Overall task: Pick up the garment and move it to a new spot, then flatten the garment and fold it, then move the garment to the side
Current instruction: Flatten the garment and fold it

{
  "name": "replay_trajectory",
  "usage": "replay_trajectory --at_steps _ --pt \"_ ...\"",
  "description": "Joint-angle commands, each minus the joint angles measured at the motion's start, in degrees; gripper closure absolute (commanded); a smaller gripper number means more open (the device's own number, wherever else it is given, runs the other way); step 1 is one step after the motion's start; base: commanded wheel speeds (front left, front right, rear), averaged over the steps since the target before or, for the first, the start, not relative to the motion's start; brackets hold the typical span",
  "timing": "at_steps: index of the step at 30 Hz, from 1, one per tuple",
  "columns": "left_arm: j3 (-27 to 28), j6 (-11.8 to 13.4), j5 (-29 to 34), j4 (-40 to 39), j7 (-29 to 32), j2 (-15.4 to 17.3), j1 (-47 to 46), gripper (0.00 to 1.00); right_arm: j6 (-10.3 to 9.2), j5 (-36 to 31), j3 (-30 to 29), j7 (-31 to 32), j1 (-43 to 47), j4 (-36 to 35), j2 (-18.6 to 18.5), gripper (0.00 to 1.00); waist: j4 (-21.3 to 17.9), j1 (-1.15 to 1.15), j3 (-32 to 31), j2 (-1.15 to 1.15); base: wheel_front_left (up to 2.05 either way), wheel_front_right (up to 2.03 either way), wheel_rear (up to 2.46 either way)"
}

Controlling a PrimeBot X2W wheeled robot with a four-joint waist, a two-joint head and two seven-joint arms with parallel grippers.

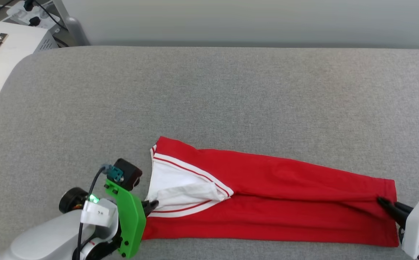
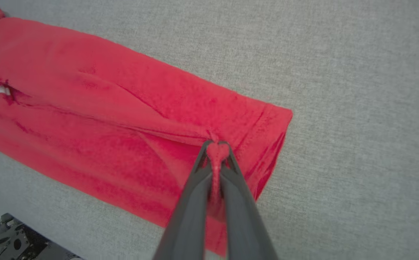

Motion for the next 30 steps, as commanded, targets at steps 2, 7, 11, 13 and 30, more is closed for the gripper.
replay_trajectory --at_steps 2,7,11,13,30 --pt "0.17 0.27 0.00 0.76 -0.70 -0.19 1.60 1.00 -0.05 1.59 -1.19 0.59 1.25 0.66 2.09 1.00 -0.56 0.00 1.14 0.00 0.00 0.00 0.00" --pt "1.10 2.16 1.98 2.82 -4.51 -1.88 1.96 0.00 -0.05 3.73 -3.20 0.33 1.14 1.50 3.96 0.00 -0.44 0.00 1.42 0.00 0.00 0.00 0.00" --pt "2.47 3.90 3.09 3.14 -9.17 -2.61 2.69 0.00 -0.05 6.67 -5.42 0.21 1.37 -0.32 3.73 0.00 -0.12 0.00 -0.02 0.00 0.00 0.00 0.00" --pt "3.49 5.33 3.85 2.80 -12.34 -2.72 3.24 0.00 -0.05 9.46 -7.41 0.44 1.68 -1.73 3.55 0.00 0.07 0.00 -0.81 0.00 0.00 0.00 0.00" --pt "16.41 17.26 12.49 1.85 -26.99 -6.15 9.25 0.00 -0.05 14.89 -17.58 14.16 4.29 4.59 -0.25 0.00 3.44 0.00 0.23 0.00 0.00 0.00 0.00"
